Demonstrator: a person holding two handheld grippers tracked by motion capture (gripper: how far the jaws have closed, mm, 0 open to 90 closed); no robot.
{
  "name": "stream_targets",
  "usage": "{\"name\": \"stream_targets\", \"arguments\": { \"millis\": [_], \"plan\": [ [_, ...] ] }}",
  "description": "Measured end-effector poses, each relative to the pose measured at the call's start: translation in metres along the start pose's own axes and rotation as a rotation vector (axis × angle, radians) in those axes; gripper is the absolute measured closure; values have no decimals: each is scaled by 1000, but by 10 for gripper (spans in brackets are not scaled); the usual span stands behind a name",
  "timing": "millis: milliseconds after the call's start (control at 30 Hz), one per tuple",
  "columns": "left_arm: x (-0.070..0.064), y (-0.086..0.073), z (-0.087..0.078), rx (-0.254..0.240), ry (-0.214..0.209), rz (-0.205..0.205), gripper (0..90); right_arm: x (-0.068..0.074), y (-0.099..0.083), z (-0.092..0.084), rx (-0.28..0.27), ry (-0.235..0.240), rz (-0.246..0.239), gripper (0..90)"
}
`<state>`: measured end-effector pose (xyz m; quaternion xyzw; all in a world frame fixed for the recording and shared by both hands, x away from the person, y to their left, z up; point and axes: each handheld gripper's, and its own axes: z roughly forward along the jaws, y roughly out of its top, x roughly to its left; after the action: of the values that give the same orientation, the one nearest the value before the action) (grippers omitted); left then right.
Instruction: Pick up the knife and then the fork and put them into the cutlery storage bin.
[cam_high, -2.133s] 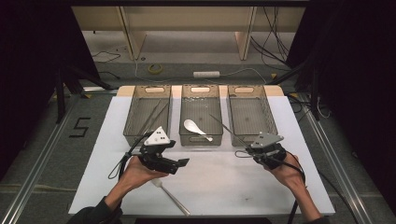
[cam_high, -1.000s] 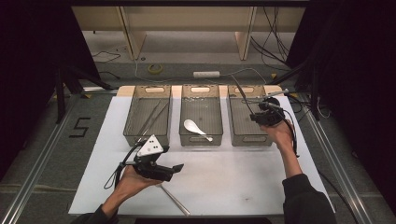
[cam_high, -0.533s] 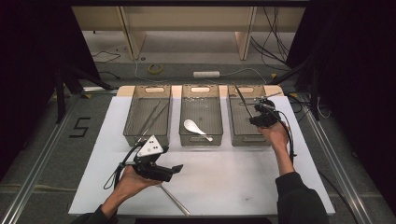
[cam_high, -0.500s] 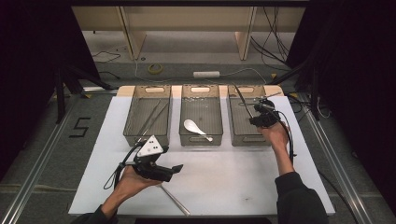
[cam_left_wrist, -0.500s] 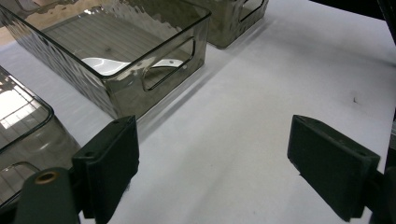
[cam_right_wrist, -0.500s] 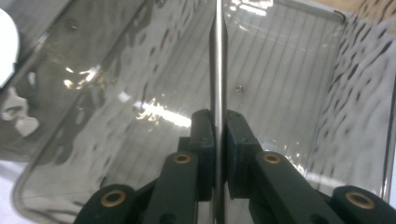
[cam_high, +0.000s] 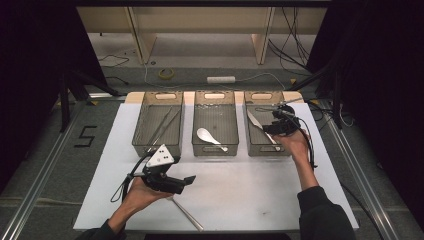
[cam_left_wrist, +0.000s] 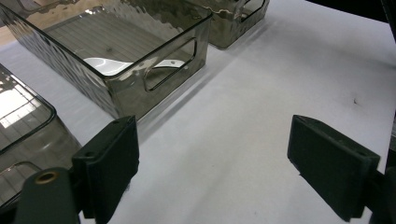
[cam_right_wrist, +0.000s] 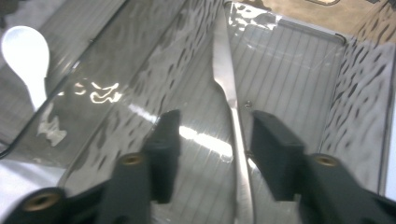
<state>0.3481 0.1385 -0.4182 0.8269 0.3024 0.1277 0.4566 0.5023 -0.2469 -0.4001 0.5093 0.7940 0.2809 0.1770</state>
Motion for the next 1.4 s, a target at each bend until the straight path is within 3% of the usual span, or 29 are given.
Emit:
{"name": "stream_targets", "arguments": {
  "millis": [200, 300, 367, 667, 867, 1067, 1400],
  "plan": [
    [1, 0, 1, 7, -2, 5, 163, 4, -7, -15, -63, 56, -21, 411],
    [1, 0, 1, 14, -3, 8, 163, 15, -16, -29, -118, 112, -56, 372],
    [0, 1, 1, 14, -1, 7, 163, 17, -19, -31, -126, 122, -64, 365],
    [-1, 3, 2, 45, -13, 35, 164, 45, -54, -50, -185, 214, -144, 314],
    [-1, 6, 3, 73, 2, 57, 166, 58, -80, -57, -218, 301, -155, 290],
    [-2, 9, 3, 141, -26, 85, 168, 67, -100, -65, -255, 331, -175, 268],
    [-2, 10, 1, 179, -57, 96, 171, 76, -117, -73, -295, 341, -143, 248]
  ]
}}
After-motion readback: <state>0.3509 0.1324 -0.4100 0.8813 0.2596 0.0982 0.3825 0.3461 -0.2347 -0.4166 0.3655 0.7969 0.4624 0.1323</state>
